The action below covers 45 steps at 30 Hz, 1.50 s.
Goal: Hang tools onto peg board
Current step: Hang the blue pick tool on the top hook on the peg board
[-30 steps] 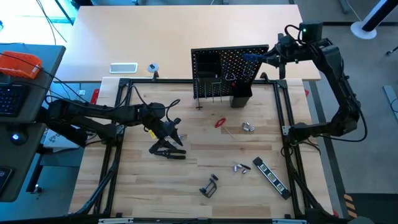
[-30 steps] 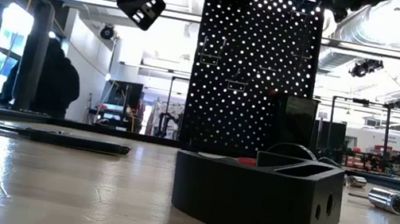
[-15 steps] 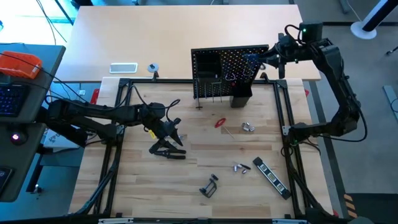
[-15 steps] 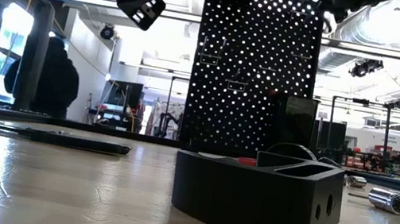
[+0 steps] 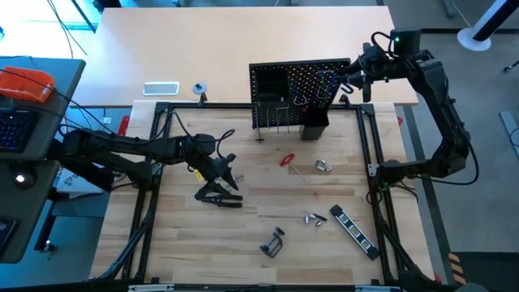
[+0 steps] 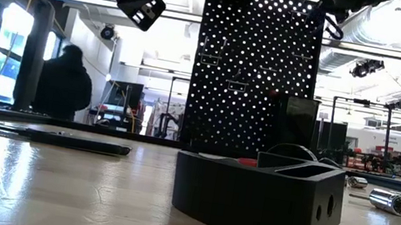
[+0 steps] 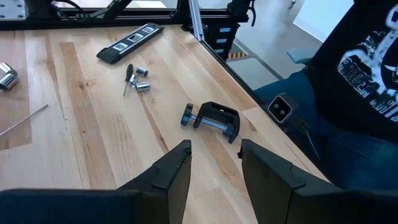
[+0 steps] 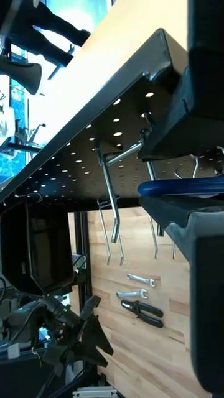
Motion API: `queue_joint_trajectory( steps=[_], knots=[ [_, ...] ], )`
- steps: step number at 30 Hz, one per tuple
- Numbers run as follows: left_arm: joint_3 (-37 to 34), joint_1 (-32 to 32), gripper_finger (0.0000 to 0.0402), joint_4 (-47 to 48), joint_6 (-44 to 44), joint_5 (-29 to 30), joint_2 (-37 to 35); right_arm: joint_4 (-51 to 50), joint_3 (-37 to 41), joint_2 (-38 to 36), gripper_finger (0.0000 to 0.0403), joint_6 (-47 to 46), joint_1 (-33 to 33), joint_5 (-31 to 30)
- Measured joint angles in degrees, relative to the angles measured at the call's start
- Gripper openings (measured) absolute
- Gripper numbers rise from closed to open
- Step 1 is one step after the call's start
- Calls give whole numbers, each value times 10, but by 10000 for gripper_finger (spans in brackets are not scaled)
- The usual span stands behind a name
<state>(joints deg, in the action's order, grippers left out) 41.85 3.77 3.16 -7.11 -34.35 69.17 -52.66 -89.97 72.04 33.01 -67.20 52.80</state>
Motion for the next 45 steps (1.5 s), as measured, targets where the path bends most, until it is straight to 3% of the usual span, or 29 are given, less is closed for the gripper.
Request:
queue_joint_trajectory(
  steps=[13,28,45],
  knots=[
    [0,0,133,0,0,1,0,28,0,-35,94,-17,0,2],
    [0,0,133,0,-1,1,0,-99,14,-53,94,22,2,-58],
    [0,0,133,0,4,7,0,29,98,-52,94,-4,39,-132]
  ],
)
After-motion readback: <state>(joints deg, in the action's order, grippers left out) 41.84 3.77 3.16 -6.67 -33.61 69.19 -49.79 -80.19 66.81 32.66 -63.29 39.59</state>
